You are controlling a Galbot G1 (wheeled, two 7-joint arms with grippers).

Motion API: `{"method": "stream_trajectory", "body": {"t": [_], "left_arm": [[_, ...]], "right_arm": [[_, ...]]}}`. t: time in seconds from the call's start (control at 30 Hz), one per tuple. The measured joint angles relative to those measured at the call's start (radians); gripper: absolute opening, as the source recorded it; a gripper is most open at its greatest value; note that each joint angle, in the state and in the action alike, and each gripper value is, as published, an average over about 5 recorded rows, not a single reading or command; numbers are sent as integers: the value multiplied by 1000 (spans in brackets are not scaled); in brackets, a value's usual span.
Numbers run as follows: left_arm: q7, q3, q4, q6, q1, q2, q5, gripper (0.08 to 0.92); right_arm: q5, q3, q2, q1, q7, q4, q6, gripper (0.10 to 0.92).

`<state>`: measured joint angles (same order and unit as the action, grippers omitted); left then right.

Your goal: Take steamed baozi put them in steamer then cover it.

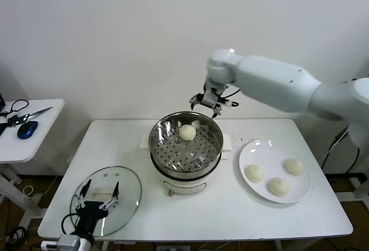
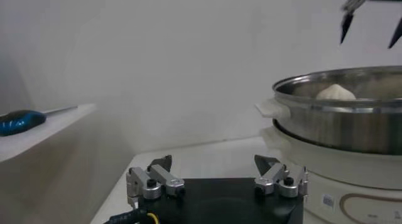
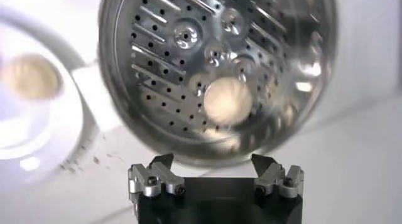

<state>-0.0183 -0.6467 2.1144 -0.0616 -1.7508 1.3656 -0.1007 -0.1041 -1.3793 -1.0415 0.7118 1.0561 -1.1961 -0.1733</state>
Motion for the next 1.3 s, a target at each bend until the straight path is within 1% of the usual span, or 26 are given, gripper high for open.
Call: {"method": "stream_trajectory", "body": {"t": [0.17, 0.27, 0.37, 0.53, 0.73, 1.03, 1.3], "left_arm": [[1, 9, 7, -3, 5, 7, 6, 823], [1, 9, 8, -3, 3, 7, 9, 823], [1, 6, 11, -3, 0, 7, 9, 823], [1, 0, 12, -3, -6, 9, 10, 823], [1, -8, 15, -3, -16, 11, 12, 823], [2, -10, 9, 0, -21, 15, 14, 823], [2, -5, 3, 0, -16, 16, 18, 823]], "right_arm": [[-160, -53, 122, 20, 9, -53, 161, 823], [-210, -63, 189, 0, 16, -71, 229, 823], [-226, -53, 246, -48, 22, -81, 280, 823], [-204, 12, 310, -170, 26, -81, 337, 823], [-147, 121, 342, -332, 27, -54, 372, 823], [-75, 255, 340, -516, 21, 1, 397, 823], [-40, 334, 313, -606, 12, 47, 402, 823]]}}
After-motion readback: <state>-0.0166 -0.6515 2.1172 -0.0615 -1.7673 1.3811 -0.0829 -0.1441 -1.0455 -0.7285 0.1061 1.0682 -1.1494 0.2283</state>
